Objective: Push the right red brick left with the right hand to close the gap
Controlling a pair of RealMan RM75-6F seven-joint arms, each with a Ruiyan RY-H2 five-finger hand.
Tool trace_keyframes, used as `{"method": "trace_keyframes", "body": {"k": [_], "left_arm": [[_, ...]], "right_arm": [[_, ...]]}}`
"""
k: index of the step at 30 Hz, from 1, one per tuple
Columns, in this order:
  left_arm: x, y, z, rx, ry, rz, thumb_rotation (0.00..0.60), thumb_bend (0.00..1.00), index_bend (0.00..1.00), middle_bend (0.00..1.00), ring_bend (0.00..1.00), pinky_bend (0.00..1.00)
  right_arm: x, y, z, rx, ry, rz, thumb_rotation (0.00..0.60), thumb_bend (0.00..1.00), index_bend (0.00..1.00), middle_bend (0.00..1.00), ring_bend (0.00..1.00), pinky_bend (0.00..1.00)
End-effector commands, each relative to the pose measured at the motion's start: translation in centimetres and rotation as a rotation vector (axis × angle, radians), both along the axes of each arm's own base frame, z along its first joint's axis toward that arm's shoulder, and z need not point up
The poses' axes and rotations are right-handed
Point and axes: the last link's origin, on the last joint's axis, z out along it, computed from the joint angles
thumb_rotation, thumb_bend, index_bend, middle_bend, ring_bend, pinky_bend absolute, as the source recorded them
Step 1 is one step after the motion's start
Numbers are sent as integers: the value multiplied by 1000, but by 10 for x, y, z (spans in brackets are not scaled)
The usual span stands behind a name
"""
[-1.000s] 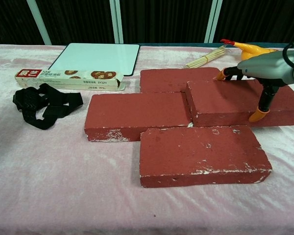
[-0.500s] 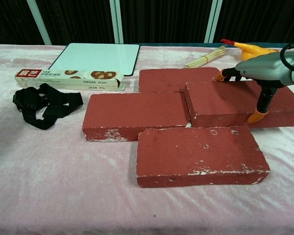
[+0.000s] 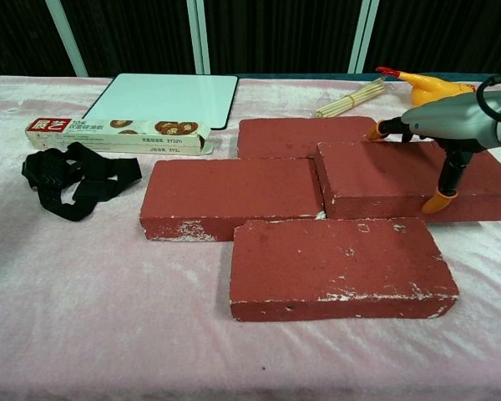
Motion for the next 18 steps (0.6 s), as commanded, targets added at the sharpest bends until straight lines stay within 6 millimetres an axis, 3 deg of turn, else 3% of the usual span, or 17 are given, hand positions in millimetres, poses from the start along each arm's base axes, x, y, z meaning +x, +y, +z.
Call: {"method": "trace_keyframes", "body": {"k": [1,18], "left_arm": [[0,0,0,1,0,0,600,242,106,60,0,0],[0,0,0,3,2,1,600,242,106,60,0,0]], "right_arm": [[1,0,-1,-2,2,0,600,36,17,36,137,163],[7,2,-2,3,-48,-27,600,0,0,0,89,161]]}}
